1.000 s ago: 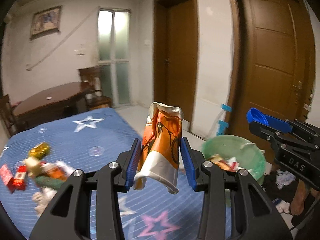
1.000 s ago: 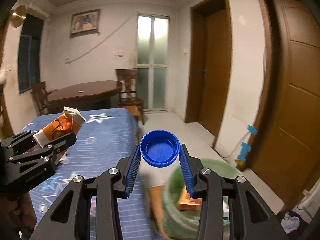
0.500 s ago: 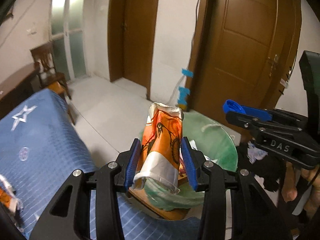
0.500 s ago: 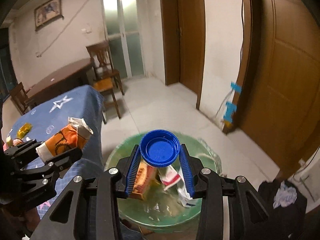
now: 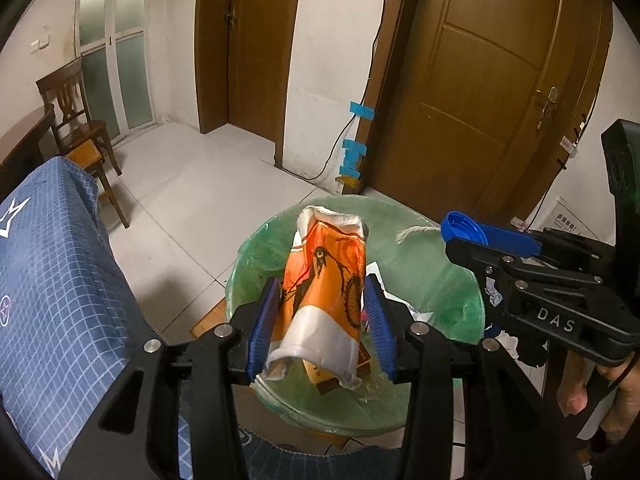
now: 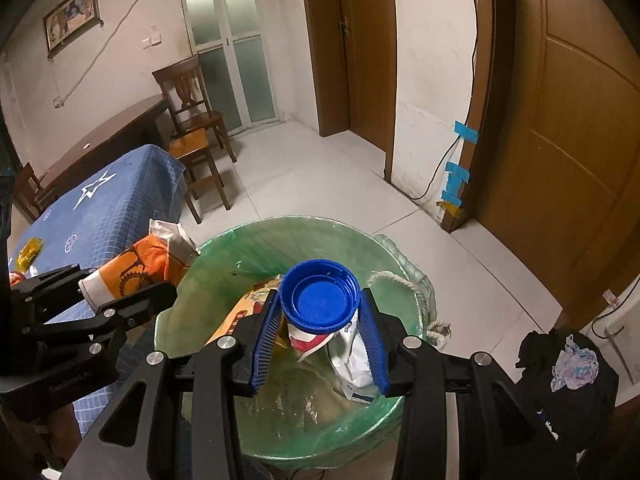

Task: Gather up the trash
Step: 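Open both tools to drop the wrapper and cap into the green bin, then grasp the white towel with the left tool while the right tool grasps the orange carton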

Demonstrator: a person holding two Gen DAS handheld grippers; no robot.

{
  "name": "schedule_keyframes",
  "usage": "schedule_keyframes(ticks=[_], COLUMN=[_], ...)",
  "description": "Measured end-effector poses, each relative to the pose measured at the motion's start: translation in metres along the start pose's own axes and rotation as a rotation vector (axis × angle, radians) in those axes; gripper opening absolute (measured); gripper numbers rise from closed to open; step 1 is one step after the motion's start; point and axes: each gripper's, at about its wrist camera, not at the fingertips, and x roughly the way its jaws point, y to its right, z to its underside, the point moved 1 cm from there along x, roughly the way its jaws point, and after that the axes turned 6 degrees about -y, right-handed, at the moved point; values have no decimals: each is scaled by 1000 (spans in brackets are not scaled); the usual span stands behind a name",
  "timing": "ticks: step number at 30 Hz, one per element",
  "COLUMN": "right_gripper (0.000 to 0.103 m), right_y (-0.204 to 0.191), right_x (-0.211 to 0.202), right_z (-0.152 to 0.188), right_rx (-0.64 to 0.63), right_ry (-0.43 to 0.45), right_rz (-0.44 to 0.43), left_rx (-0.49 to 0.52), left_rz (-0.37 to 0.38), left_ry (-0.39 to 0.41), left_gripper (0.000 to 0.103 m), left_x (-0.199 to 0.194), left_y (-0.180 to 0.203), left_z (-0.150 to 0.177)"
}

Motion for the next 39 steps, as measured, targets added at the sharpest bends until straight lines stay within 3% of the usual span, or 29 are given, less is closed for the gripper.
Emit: schedule_keyframes(ticks=[6, 7, 9, 10, 24, 39], right_gripper=[43, 51, 63, 64, 64, 77], right_y=[-2, 0, 3, 4, -4, -76], right_x=[1, -1, -3, -4, -28, -86], right_z=[0, 3, 3, 3, 21, 79], right_rx=[4, 7, 26, 33, 38, -48], right_ry=[4, 6, 22, 27, 67, 211], right_rz=[-1, -3, -7, -7, -13, -66], left_rx=[-5, -5, -13, -17, -30, -65], left_rz=[-7, -15, -34, -41, -39, -88], left_ry=[-4, -6, 2, 9, 5, 78], left_gripper=[50, 54, 72, 73, 73, 73], left_x=[3, 3, 4, 3, -9, -90], left_y=[-1, -2, -1, -2, -6, -45], left_z=[-2, -2, -3, -3, 11, 76])
